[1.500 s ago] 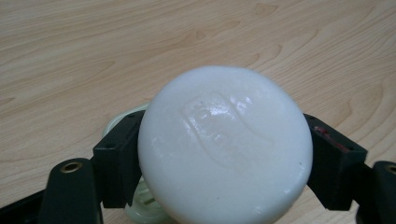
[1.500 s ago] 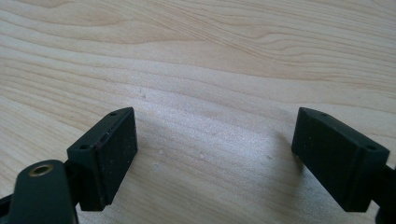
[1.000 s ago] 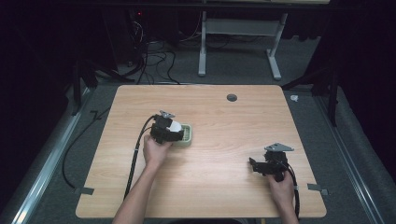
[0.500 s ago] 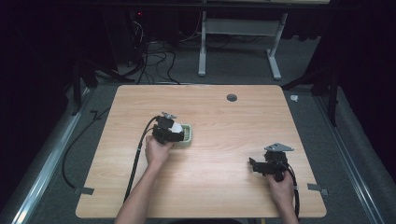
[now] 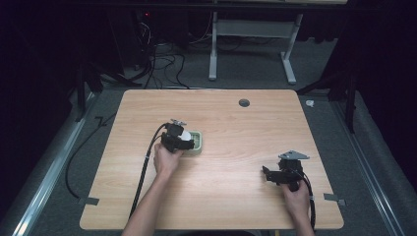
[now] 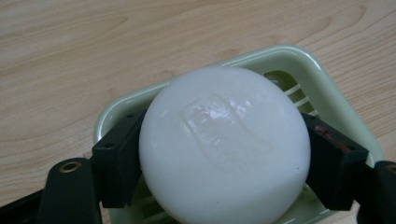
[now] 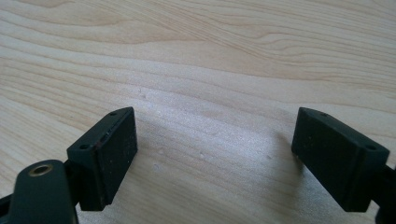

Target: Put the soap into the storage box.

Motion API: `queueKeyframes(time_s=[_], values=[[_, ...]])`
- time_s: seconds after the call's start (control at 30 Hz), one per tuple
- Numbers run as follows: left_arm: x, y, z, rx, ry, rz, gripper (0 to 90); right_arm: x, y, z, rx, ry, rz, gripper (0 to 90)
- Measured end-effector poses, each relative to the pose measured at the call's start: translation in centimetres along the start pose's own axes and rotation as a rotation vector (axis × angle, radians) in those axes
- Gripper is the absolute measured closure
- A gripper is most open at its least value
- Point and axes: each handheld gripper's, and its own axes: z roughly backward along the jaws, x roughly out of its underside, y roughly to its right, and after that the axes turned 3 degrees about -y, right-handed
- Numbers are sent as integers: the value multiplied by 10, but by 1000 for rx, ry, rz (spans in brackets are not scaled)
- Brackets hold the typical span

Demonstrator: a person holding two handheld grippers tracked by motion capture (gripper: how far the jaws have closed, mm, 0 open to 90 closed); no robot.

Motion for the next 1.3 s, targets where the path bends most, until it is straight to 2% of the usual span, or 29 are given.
queueKeyframes(time_s=[0.07,0.2,0.53,0.77,1.03,1.3], values=[[-3,-2,9,25,49,17,216,0,0,0,0,0,0,151],[-4,-5,16,44,63,29,176,0,0,0,0,1,-2,151],[-4,-10,40,74,105,25,166,0,0,0,0,0,0,151],[-2,-12,58,73,133,10,169,0,0,0,0,0,0,151],[1,-15,71,74,143,4,173,0,0,0,0,0,0,151],[5,-19,83,82,150,11,172,0,0,0,0,2,3,151]])
